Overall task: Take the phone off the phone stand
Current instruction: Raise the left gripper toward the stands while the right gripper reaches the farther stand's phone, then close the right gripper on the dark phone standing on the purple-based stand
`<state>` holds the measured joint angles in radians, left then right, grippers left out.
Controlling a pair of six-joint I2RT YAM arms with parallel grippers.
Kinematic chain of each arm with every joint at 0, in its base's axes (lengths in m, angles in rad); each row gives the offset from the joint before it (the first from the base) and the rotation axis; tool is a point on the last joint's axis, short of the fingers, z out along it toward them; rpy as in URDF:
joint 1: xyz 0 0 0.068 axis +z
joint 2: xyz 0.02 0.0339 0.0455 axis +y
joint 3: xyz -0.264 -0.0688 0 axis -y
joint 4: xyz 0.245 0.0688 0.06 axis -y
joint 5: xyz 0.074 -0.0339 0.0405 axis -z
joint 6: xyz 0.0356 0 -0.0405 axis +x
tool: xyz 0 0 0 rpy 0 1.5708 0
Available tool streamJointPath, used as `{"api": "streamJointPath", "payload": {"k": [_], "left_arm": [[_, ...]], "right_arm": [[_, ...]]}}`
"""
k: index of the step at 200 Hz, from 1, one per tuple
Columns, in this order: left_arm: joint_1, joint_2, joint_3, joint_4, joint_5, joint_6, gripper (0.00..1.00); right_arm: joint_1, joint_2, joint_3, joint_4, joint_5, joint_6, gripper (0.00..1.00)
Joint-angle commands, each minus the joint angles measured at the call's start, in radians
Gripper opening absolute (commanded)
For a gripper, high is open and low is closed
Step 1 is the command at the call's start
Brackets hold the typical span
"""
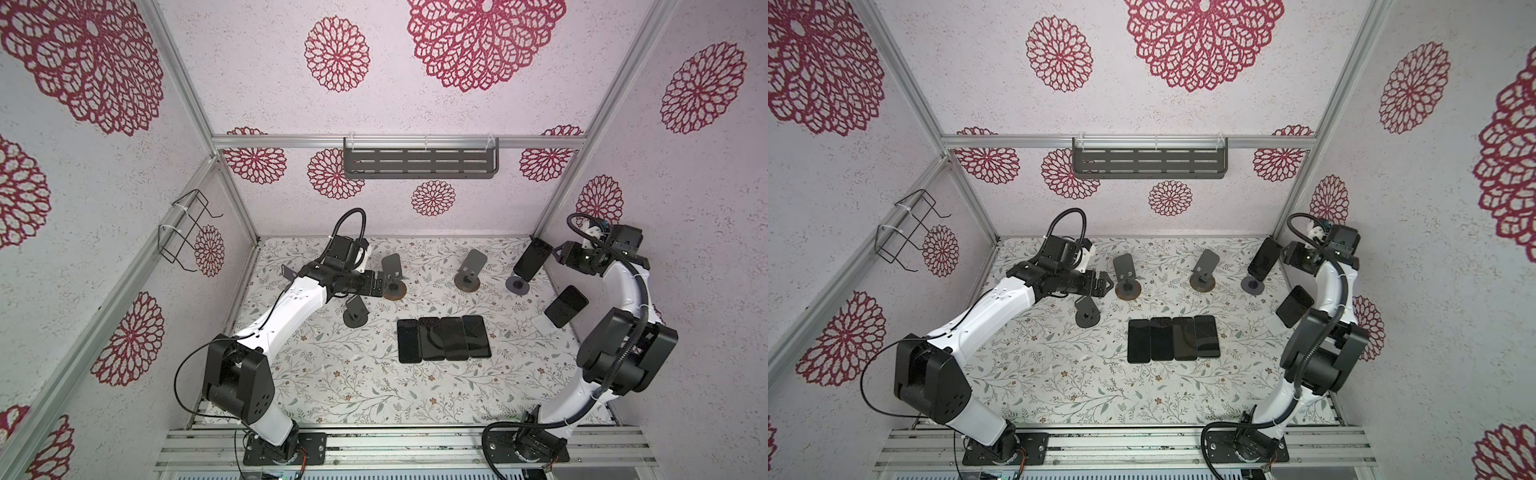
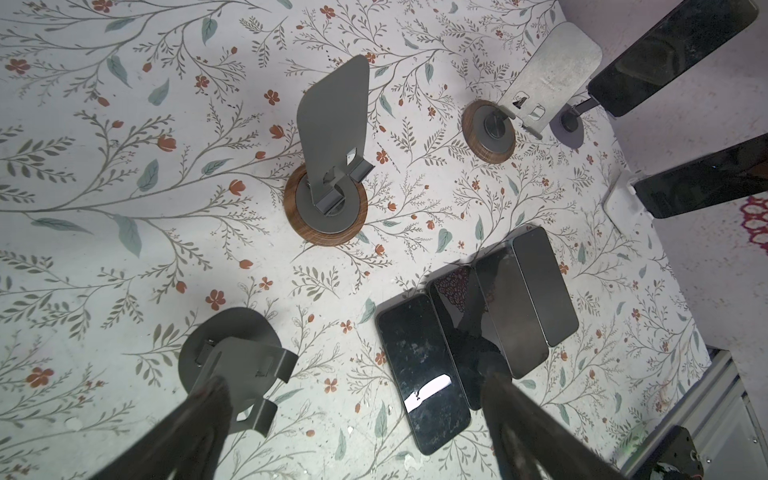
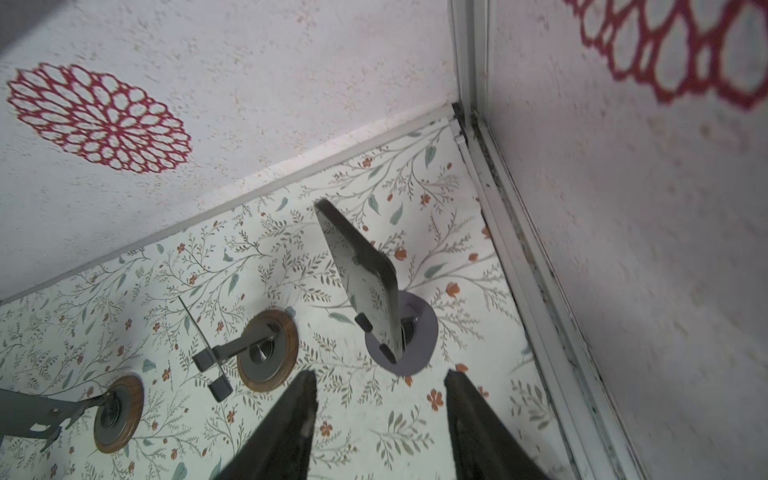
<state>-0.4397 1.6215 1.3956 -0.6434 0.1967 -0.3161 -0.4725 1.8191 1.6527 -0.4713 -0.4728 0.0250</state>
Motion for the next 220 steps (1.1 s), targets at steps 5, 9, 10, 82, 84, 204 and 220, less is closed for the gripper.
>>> {"api": "streamJointPath", "payload": {"k": [5, 9, 10, 82, 84, 204, 220], "left_arm": [[-0.003, 0.017, 0.01, -0.006, 0.014, 0.041, 0.98], [-0.003, 0.015, 0.011, -0.008, 0.021, 0.042, 0.98], [-0.003, 0.015, 0.011, -0.008, 0.022, 0.042, 0.98], [-0.002, 0.012, 0.014, -0.013, 0.035, 0.061, 0.97], [-0.003, 0.012, 0.015, -0.014, 0.04, 0.06, 0.97], [-0.002, -0.003, 0.013, -0.009, 0.048, 0.063, 0.97], [-0.002, 0.001, 0.013, -0.011, 0.049, 0.065, 0.97]], "right_arm": [[0.005, 0.049, 0.081, 0.049, -0.08, -0.021, 0.54], [0.005, 0.056, 0.086, 0.053, -0.085, -0.02, 0.54], [0.005, 0.059, 0.088, 0.054, -0.086, -0.02, 0.54], [0.044, 0.161, 0.188, 0.019, -0.087, -0.032, 0.49], [0.044, 0.162, 0.188, 0.021, -0.086, -0.03, 0.49], [0.057, 0.212, 0.192, 0.033, -0.05, -0.025, 0.39], [0.057, 0.217, 0.19, 0.034, -0.051, -0.025, 0.37]]}}
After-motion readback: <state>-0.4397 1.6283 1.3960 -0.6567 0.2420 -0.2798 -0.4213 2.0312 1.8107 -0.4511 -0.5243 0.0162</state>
